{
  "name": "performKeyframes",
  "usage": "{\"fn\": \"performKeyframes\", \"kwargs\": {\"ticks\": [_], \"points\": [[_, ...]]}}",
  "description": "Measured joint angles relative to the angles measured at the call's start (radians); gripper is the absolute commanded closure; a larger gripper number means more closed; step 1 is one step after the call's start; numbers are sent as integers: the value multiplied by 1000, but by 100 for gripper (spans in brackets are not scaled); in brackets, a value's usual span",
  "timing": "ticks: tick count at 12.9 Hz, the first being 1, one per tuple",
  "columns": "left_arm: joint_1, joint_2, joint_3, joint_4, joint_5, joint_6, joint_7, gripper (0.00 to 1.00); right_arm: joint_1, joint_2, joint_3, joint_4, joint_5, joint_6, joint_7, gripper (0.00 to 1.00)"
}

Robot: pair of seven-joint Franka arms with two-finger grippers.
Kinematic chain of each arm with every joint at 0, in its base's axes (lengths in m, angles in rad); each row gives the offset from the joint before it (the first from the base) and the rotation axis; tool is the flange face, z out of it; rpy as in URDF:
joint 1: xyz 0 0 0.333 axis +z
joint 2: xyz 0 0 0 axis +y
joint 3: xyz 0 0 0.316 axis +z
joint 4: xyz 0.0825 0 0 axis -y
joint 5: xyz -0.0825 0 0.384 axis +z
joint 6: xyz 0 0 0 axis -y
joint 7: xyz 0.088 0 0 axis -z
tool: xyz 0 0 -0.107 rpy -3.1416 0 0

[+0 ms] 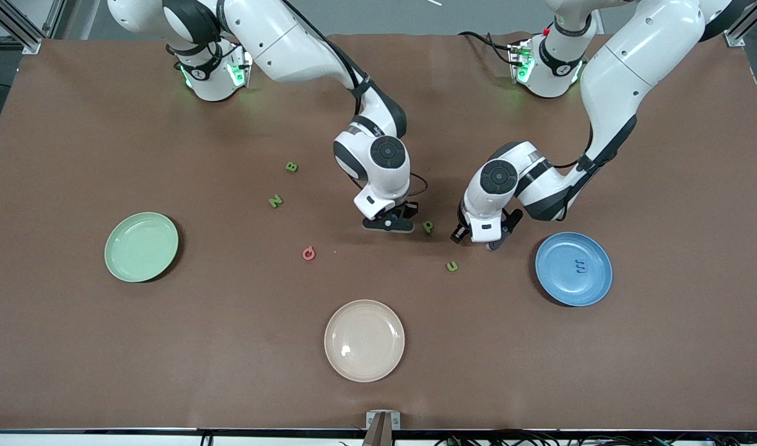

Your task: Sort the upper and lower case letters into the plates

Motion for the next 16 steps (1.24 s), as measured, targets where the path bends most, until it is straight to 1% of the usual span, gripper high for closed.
{"fn": "performKeyframes", "kwargs": {"ticks": [1, 3, 4, 5, 6, 8, 9, 10, 12, 13, 14, 15, 16], "points": [[0, -1, 0, 0, 0, 0, -12, 98, 0, 0, 0, 2, -8, 3, -1, 80], [0, -5, -1, 3, 0, -1, -22, 100, 0, -5, 0, 14, -18, -4, -2, 80], [0, -10, -3, 9, 3, -1, -22, 100, 0, -20, 0, 22, -20, -40, -8, 80], [2, -10, -1, 23, 8, 0, -13, 100, -1, -48, -1, 34, -20, -114, -22, 80], [8, -11, 2, 45, 11, -2, 13, 100, -6, -96, -4, 43, -20, -210, -42, 80], [30, -13, 4, 99, 12, -40, 96, 100, -43, -228, -10, 30, -21, -376, -108, 80], [48, -16, 5, 131, 13, -83, 151, 100, -75, -310, -11, -7, -22, -427, -167, 80], [74, -22, 6, 155, 14, -124, 220, 100, -118, -403, -13, -75, -22, -455, -246, 80], [157, -38, 8, 175, 15, -172, 403, 98, -236, -591, -17, -260, -24, -470, -445, 79], [207, -44, 9, 175, 15, -181, 490, 93, -311, -673, -18, -355, -24, -470, -559, 79], [254, -45, 9, 175, 15, -183, 564, 81, -395, -738, -20, -437, -25, -468, -680, 79], [295, -45, 11, 173, 15, -184, 625, 46, -491, -781, -20, -504, -25, -462, -812, 79], [326, -44, 12, 169, 15, -185, 667, 3, -594, -801, -21, -553, -25, -443, -948, 79]]}}
